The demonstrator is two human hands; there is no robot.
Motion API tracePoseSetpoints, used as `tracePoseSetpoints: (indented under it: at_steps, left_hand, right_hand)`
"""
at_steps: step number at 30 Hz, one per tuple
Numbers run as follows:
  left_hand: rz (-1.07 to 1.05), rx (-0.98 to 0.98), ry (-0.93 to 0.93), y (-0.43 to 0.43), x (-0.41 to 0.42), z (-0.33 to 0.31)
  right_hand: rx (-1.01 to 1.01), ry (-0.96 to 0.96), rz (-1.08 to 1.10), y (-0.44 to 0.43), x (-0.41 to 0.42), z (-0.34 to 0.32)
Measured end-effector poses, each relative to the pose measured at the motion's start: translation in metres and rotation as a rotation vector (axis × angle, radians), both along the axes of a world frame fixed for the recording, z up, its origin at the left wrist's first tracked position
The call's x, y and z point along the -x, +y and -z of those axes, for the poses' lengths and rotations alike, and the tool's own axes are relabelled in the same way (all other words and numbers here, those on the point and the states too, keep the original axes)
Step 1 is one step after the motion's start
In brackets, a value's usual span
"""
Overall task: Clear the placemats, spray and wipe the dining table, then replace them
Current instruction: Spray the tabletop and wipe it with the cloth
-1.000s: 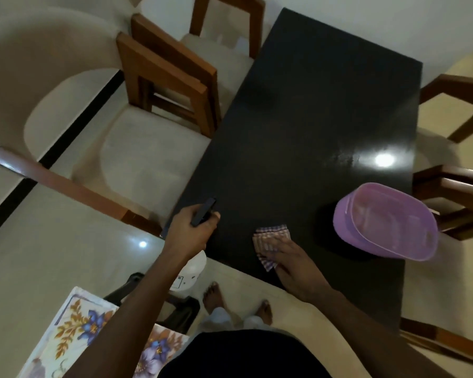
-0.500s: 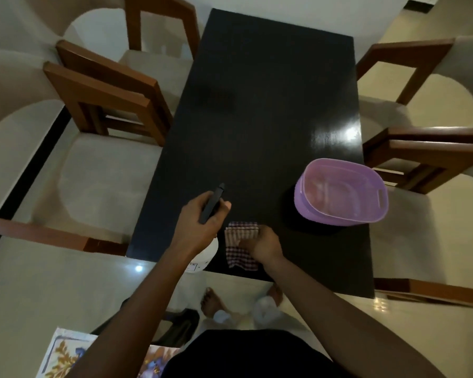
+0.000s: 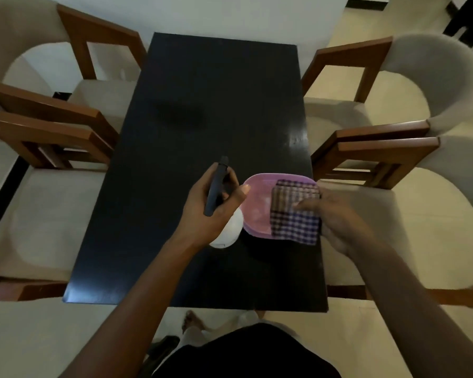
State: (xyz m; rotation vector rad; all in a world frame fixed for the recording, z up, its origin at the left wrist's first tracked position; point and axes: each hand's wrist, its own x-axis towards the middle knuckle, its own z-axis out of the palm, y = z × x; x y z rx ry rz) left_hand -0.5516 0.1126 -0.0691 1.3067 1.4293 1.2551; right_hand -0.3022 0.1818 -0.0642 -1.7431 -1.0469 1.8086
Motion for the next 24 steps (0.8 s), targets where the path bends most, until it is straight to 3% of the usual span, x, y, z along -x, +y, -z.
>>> tracePoseSetpoints:
  at_steps: [4,7,20,24]
  left_hand:
    - [0.024,-0.044,-0.018,0.035,-0.043,-0.002]
    - [0.047,-0.037,-0.03,0.054,-0.061,0.017]
    - [-0.033,0.147,0.103,0.08,-0.093,0.095]
    - [-0.015,0.165,0.122,0.079,-0.093,0.096]
  right_hand:
    - [0.007,-0.151,0.013,0.041,-0.021,0.027]
    - [0.031,-0.273,-0.103,0.056,-0.014,0.051]
    - [0.071,-0.357,-0.309,0.078,-0.003,0.098]
    - [-0.038,-0.523,-0.537,0.081,-0.006,0.102]
